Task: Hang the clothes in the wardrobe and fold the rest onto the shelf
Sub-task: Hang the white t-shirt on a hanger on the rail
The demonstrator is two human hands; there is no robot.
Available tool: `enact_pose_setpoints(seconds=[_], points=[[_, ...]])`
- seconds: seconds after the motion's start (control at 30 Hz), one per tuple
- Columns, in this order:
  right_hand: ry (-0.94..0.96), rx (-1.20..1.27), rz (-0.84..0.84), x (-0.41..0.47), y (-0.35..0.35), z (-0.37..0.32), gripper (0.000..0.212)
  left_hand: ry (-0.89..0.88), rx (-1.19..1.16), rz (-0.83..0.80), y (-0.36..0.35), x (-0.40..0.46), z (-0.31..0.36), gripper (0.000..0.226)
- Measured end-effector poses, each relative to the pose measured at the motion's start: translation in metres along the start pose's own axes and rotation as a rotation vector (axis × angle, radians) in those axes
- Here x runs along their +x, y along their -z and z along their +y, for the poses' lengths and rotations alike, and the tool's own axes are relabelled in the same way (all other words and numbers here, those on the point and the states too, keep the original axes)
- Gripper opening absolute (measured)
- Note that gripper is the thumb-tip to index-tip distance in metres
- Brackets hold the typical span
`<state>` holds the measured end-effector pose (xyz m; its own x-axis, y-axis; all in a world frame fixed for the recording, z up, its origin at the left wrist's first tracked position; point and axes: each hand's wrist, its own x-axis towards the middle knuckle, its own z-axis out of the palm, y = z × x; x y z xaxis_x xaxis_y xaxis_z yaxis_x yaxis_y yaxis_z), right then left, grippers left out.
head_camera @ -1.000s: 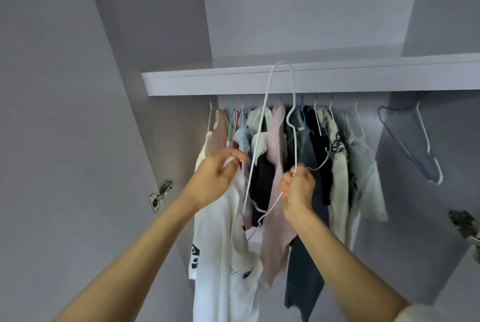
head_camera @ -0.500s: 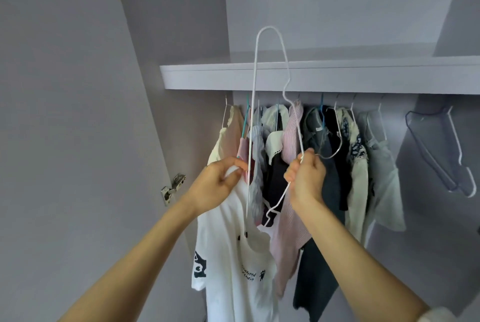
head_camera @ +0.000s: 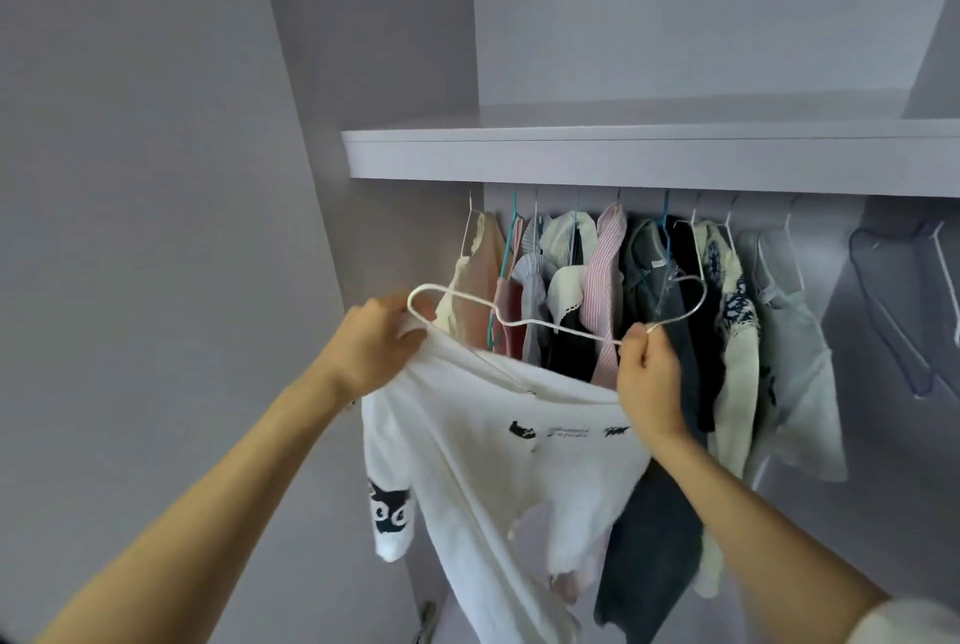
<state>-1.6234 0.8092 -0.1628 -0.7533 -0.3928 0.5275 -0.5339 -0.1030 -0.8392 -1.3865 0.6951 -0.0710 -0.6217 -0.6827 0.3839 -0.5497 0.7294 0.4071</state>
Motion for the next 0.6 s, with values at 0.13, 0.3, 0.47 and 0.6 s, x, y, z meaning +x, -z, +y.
enact_pose_setpoints(seconds=[0.13, 0.3, 0.47, 0.6], points=[[0.171, -0.124, -0.060, 0.009, 0.012, -0.009, 0.026, 0.178, 0.117, -0.133, -0.010, -0.004, -0.028, 0.022], [0.258, -0.235, -0.153, 0.005, 0.014, -0.015, 0.024, 0.304, 0.050, -0.129, -0.015, -0.004, -0.039, 0.017], [0.277, -0.297, -0.135, 0.010, 0.012, -0.021, 0.023, 0.441, -0.158, -0.112, -0.010, -0.002, -0.044, 0.012], [0.384, -0.413, -0.117, 0.005, 0.010, -0.021, 0.026, 0.453, -0.244, -0.072, -0.005, -0.004, -0.042, 0.015]])
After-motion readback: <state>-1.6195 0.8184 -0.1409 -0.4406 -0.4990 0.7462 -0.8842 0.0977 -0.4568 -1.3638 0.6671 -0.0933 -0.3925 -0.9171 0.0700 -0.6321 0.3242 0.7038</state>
